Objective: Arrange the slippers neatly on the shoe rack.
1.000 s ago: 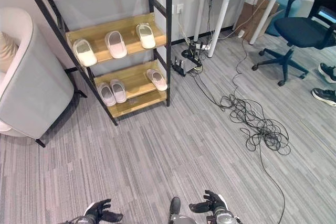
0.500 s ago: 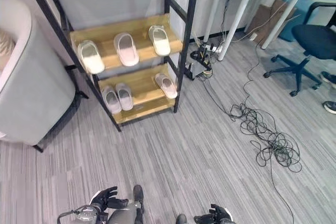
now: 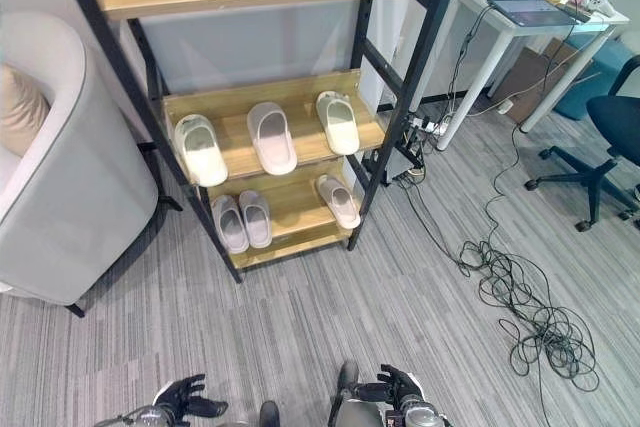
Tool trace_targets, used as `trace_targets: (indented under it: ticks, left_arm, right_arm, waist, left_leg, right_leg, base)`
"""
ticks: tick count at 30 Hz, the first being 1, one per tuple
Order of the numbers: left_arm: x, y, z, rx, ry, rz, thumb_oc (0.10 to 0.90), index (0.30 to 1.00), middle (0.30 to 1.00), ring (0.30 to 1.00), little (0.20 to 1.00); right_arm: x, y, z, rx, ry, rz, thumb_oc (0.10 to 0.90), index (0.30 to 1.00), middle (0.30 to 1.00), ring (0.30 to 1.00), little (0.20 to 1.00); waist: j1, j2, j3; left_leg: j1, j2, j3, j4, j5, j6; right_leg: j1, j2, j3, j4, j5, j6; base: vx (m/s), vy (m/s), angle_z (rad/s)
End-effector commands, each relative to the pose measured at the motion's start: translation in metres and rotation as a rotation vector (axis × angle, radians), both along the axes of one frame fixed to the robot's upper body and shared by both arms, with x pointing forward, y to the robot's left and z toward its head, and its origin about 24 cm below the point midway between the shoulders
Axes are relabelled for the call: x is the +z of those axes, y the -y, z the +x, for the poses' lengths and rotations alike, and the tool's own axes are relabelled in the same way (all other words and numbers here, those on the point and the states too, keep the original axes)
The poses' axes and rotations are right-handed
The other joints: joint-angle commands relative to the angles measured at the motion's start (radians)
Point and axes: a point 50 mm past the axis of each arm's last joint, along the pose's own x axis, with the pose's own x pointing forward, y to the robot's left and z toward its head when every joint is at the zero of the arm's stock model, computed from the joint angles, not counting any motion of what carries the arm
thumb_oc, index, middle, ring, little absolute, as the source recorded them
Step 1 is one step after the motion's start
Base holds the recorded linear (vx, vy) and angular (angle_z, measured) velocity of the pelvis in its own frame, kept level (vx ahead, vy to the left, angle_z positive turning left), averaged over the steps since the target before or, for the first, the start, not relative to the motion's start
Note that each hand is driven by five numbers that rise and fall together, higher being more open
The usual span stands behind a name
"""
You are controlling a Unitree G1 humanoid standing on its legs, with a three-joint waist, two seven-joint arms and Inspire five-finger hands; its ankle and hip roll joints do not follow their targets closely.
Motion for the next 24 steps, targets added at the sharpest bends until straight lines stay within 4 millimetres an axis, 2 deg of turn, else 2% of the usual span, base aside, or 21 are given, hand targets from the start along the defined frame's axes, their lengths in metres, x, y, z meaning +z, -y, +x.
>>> trace_targets:
  ticks: [1, 3, 4, 5, 6, 8, 9, 11, 13, 14, 17, 20, 21, 24]
  left_arm:
    - [0.007, 0.006, 0.021, -0.075, 0.081, 0.009, 0.8, 0.9, 0.9, 0.9, 0.9]
    - [0.006, 0.007, 0.02, -0.087, 0.073, 0.011, 0.8, 0.9, 0.9, 0.9, 0.9]
    - [0.005, 0.008, 0.017, -0.098, 0.057, 0.006, 0.8, 0.9, 0.9, 0.9, 0.9]
    - [0.005, 0.009, 0.017, -0.098, 0.057, 0.006, 0.8, 0.9, 0.9, 0.9, 0.9]
    - [0.004, 0.01, 0.017, -0.102, 0.054, 0.002, 0.8, 0.9, 0.9, 0.9, 0.9]
    - [0.005, 0.013, 0.021, -0.13, 0.057, 0.002, 0.8, 0.9, 0.9, 0.9, 0.9]
    - [0.007, 0.016, 0.028, -0.148, 0.076, -0.001, 0.8, 0.9, 0.9, 0.9, 0.9]
    - [0.01, 0.018, 0.035, -0.164, 0.092, -0.001, 0.8, 0.9, 0.9, 0.9, 0.9]
    - [0.01, 0.02, 0.038, -0.178, 0.097, -0.003, 0.8, 0.9, 0.9, 0.9, 0.9]
    - [0.011, 0.021, 0.039, -0.187, 0.099, -0.001, 0.8, 0.9, 0.9, 0.9, 0.9]
    - [0.011, 0.022, 0.041, -0.208, 0.098, 0.009, 0.8, 0.9, 0.9, 0.9, 0.9]
    - [0.011, 0.019, 0.039, -0.219, 0.097, 0.022, 0.8, 0.9, 0.9, 0.9, 0.9]
    - [0.011, 0.018, 0.036, -0.216, 0.089, 0.024, 0.8, 0.9, 0.9, 0.9, 0.9]
    - [0.006, 0.012, 0.024, -0.194, 0.044, 0.036, 0.8, 0.9, 0.9, 0.9, 0.9]
  right_arm:
    - [0.001, 0.024, -0.012, -0.001, -0.028, -0.065, 0.8, 0.9, 0.9, 0.9, 0.9]
    - [0.001, 0.025, -0.013, 0.0, -0.033, -0.066, 0.8, 0.9, 0.9, 0.9, 0.9]
    - [0.0, 0.026, -0.018, -0.008, -0.047, -0.067, 0.8, 0.9, 0.9, 0.9, 0.9]
    - [0.0, 0.027, -0.018, -0.008, -0.047, -0.067, 0.8, 0.9, 0.9, 0.9, 0.9]
    - [0.0, 0.028, -0.018, -0.014, -0.047, -0.068, 0.8, 0.9, 0.9, 0.9, 0.9]
    - [0.002, 0.03, -0.014, -0.032, -0.025, -0.069, 0.8, 0.9, 0.9, 0.9, 0.9]
    - [0.005, 0.033, -0.009, -0.047, -0.004, -0.069, 0.8, 0.9, 0.9, 0.9, 0.9]
    - [0.005, 0.035, -0.008, -0.042, -0.008, -0.078, 0.8, 0.9, 0.9, 0.9, 0.9]
    - [0.006, 0.037, -0.007, -0.047, -0.007, -0.081, 0.8, 0.9, 0.9, 0.9, 0.9]
    - [0.007, 0.038, -0.007, -0.051, -0.003, -0.081, 0.8, 0.9, 0.9, 0.9, 0.9]
    - [0.006, 0.037, -0.008, -0.05, -0.009, -0.087, 0.8, 0.9, 0.9, 0.9, 0.9]
    - [0.004, 0.032, -0.008, -0.029, -0.013, -0.085, 0.8, 0.9, 0.9, 0.9, 0.9]
    - [0.004, 0.031, -0.009, -0.024, -0.017, -0.085, 0.8, 0.9, 0.9, 0.9, 0.9]
    - [0.001, 0.026, -0.012, 0.005, -0.031, -0.083, 0.8, 0.9, 0.9, 0.9, 0.9]
  waist:
    - [-0.019, -0.012, 0.001]
    - [-0.024, -0.008, -0.008]
    - [-0.03, 0.002, -0.029]
    - [-0.031, 0.003, -0.03]
    - [-0.033, 0.01, -0.033]
    - [-0.034, 0.015, -0.029]
    - [-0.035, 0.002, -0.014]
    - [-0.02, -0.009, 0.001]
    - [-0.011, -0.011, 0.005]
    - [-0.009, -0.012, 0.008]
    - [0.01, -0.009, 0.013]
    - [0.048, -0.008, 0.021]
    - [0.053, -0.01, 0.022]
    - [0.062, -0.015, -0.003]
  left_leg:
    - [0.038, 0.031, -0.107, 0.094, -0.159, -0.074]
    - [0.047, 0.044, -0.12, 0.092, -0.163, -0.082]
    - [0.049, 0.083, -0.134, 0.105, -0.152, -0.11]
    - [0.048, 0.085, -0.136, 0.105, -0.152, -0.111]
    - [0.038, 0.102, -0.139, 0.121, -0.13, -0.127]
    - [-0.014, 0.134, -0.132, 0.206, -0.04, -0.164]
    - [-0.09, 0.157, -0.096, 0.329, 0.024, -0.171]
    - [-0.148, 0.141, -0.083, 0.364, -0.004, -0.149]
    - [-0.191, 0.123, -0.053, 0.316, -0.043, -0.134]
    - [-0.219, 0.118, -0.029, 0.297, -0.046, -0.131]
    - [-0.309, 0.098, 0.021, 0.237, 0.018, -0.13]
    - [-0.39, 0.076, 0.01, 0.197, 0.098, -0.141]
    - [-0.406, 0.079, 0.015, 0.205, 0.107, -0.143]
    - [-0.35, 0.075, 0.016, 0.17, 0.082, -0.118]
  right_leg:
    - [0.029, 0.041, 0.071, 0.043, 0.025, 0.009]
    - [0.034, 0.05, 0.065, 0.052, 0.02, 0.002]
    - [0.049, 0.069, 0.05, 0.062, 0.001, -0.017]
    - [0.049, 0.07, 0.048, 0.061, 0.0, -0.017]
    - [0.062, 0.075, 0.032, 0.054, -0.008, -0.026]
    - [0.103, 0.087, 0.004, 0.033, -0.027, -0.048]
    - [0.14, 0.085, -0.012, 0.015, -0.042, -0.073]
    - [0.176, 0.091, -0.015, 0.002, -0.066, -0.088]
    - [0.201, 0.093, -0.029, -0.01, -0.09, -0.088]
    - [0.21, 0.093, -0.035, -0.014, -0.1, -0.089]
    - [0.252, 0.118, -0.038, -0.033, -0.129, -0.096]
    - [0.309, 0.158, -0.008, -0.042, -0.163, -0.102]
    - [0.322, 0.162, 0.0, -0.039, -0.171, -0.104]
    - [0.352, 0.165, 0.018, -0.023, -0.197, -0.09]
  base:
    - [0.42, -0.206, 0.78]
    - [0.23, -0.16, 1.0]
    - [0.19, -0.152, 0.91]
    - [0.25, -0.222, 0.95]
    - [0.12, -0.138, 0.7]
    - [0.16, -0.221, 0.41]
    - [0.15, -0.241, 0.31]
    - [0.15, -0.177, 0.36]
    - [0.17, -0.074, 0.05]
    - [0.16, -0.024, 0.26]
    - [0.2, -0.008, 0.32]
    - [0.26, 0.008, 0.06]
    - [0.26, 0.066, -0.05]
    - [0.28, 0.13, -0.37]
